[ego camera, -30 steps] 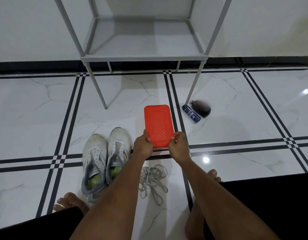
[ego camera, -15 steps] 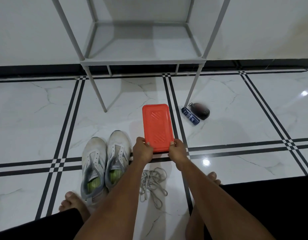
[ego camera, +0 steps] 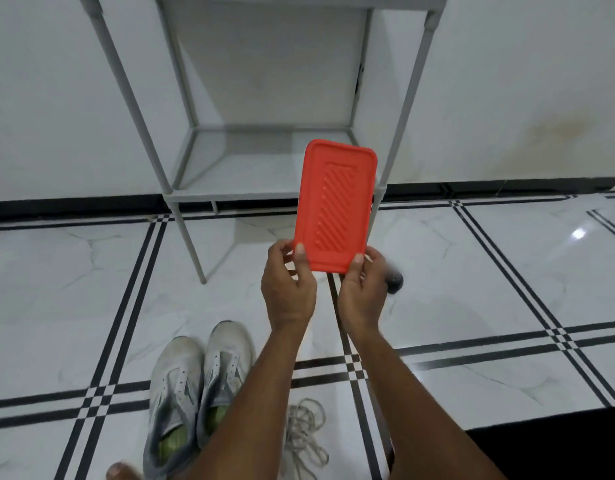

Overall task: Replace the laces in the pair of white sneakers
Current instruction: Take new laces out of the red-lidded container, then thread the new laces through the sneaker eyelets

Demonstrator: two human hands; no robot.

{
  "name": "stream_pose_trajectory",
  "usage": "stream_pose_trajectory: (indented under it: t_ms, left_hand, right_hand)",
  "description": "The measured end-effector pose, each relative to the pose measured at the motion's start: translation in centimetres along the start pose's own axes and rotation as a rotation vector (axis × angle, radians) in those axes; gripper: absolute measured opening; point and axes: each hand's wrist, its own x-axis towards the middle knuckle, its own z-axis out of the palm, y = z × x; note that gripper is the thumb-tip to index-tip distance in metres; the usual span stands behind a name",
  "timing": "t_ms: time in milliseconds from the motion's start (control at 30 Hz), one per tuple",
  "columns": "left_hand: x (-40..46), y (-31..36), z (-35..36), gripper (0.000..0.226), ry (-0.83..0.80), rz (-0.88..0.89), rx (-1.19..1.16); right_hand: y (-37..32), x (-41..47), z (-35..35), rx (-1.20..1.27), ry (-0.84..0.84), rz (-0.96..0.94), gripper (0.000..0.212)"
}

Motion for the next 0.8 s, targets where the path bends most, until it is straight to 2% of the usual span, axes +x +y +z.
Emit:
stream_pose_trajectory:
  t_ms: [100, 233, 333, 433, 500, 600, 800]
  left_hand:
    - [3.3, 3.8, 0.4, 0.035, -0.026, -0.073, -0.056]
    - [7.4, 6.2, 1.4, 0.052, -0.186, -0.273, -0.093]
    - [10.1, 7.5, 1.9, 0.058, -0.304, -0.307, -0.175]
    - [12.7, 8.7, 2.7, 0.042, -0.403, -0.474, -0.376]
    - [14.0, 9.2, 2.9, 0.033, -0.442, -0.563, -0.377]
    - [15.0, 9.8, 3.6, 0.026, -0.466, -0.561, -0.346]
    - [16.5, 10.0, 4.7, 0.020, -0.530, -0.525, -0.230]
  right_hand:
    - [-3.8, 3.1, 0.5, 0.102, 0.028, 0.049, 0.025]
    - [-7.0, 8.7, 1.6, 0.234, -0.031, 0.219, 0.021]
    - [-9.3, 12.4, 1.9, 0.210, -0.098, 0.249, 0.025]
    - [-11.2, 15.3, 2.0, 0.169, -0.171, 0.249, 0.021]
    - [-11.7, 16.7, 2.0, 0.130, -0.225, 0.262, 0.016]
    - [-11.9, 18.1, 2.3, 0.092, -0.299, 0.270, 0.011]
    - [-10.7, 19.4, 3.7, -0.067, -0.379, 0.208, 0.021]
